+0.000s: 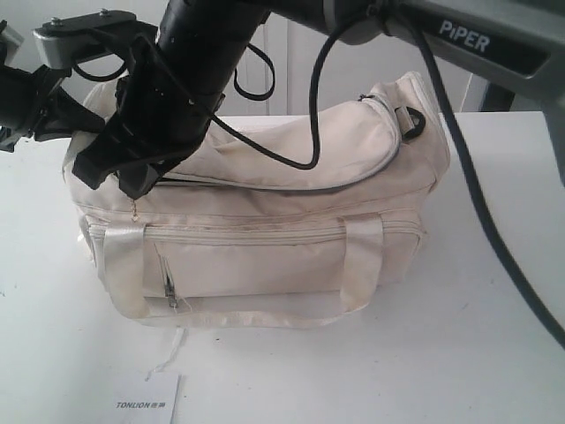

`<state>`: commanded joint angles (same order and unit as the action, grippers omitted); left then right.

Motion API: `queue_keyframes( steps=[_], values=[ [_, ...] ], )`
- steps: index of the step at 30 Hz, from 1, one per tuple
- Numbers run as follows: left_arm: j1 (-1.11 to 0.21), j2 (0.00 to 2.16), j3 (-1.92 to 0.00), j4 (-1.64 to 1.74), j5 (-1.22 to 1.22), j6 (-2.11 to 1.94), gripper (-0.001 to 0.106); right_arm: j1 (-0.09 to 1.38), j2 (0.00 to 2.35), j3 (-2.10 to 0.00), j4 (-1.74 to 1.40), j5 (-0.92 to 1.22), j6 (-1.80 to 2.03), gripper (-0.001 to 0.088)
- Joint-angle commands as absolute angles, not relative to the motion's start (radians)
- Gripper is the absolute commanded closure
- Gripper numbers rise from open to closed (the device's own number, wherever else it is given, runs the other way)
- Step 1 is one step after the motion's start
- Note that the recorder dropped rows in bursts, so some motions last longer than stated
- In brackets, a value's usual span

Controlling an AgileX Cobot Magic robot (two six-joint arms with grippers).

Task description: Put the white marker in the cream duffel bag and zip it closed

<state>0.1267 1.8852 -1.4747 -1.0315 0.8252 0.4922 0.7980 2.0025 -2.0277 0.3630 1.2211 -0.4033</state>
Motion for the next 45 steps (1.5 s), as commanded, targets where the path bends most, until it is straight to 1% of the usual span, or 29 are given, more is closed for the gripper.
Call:
queue_keyframes(
  steps=[6,17,27,37,45],
  values=[
    [0.127,1.885,-1.475,-1.031,0.819,0.490,0.105,0.798,1.944,-1.960,0.358,1.221,-0.418,0.0868],
    [0.127,1.885,-1.475,-1.034,0.819,0.485,0.105,0.798,1.944,-1.887,0.354,1.221,-0.440,0.0868],
    [0.127,1.885,-1.475,-1.034,0.823,0.485,0.105,0.796,1.901,-1.880,0.313,1.221,-0.440,0.0868],
    [0.127,1.885,-1.475,-1.034,0.819,0.489,0.105,0.796,1.886,-1.804,0.283,1.221,-0.440,0.0868],
    [0.127,1.885,-1.475,-1.034,0.818,0.493,0.105,0.778,1.840,-1.800,0.250,1.221,-0.440,0.0868]
  ],
)
